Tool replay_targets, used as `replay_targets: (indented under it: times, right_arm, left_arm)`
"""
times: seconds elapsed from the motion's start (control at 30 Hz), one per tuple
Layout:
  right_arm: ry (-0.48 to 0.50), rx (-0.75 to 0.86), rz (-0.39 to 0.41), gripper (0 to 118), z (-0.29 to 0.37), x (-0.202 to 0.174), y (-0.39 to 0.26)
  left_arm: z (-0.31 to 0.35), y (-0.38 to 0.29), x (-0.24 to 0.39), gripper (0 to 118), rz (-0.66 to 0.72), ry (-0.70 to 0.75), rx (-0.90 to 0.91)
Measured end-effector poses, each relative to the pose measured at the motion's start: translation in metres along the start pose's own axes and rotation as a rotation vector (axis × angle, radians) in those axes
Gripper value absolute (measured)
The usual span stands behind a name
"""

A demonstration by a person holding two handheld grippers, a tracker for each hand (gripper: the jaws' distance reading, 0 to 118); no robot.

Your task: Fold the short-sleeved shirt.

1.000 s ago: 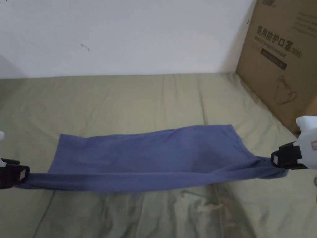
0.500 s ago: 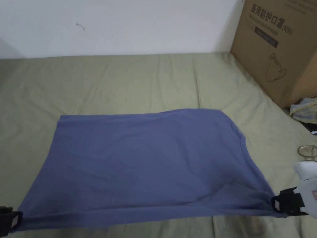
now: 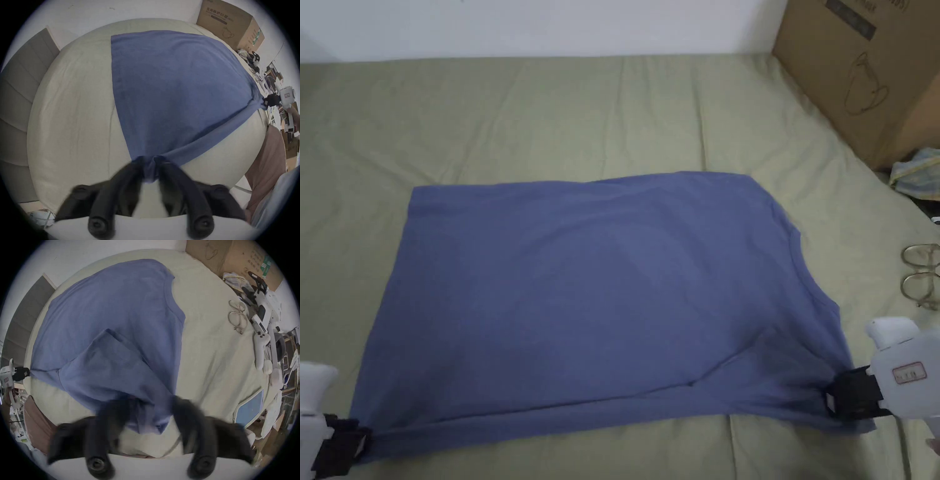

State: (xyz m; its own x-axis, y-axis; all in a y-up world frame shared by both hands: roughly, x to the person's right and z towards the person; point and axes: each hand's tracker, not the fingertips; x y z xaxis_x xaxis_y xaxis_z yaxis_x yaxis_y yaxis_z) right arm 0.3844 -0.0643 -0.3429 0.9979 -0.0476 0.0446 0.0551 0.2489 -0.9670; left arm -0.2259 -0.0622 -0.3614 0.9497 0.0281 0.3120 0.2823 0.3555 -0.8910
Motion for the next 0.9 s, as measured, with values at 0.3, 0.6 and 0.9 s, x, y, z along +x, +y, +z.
replay_targets:
  times: [0.3, 0.6, 0.9]
  right_arm:
    - [0.016, 0.257, -0.057, 105, 0.073, -0.027, -0.001]
    - [0.030, 0.530, -0.007, 7, 0.114, -0.085, -0.018]
    - [0.133, 0.487, -0.073, 1, 0.101, -0.092, -0.008]
  left_arm:
    - [0.050, -0.001, 0.011, 111, 0.130, 0.007, 0.160]
    - [0.087, -0.020, 0.035, 0, 0.251, 0.192, 0.312]
    - [0.041, -0.019, -0.002, 1, 0.364, 0.007, 0.004]
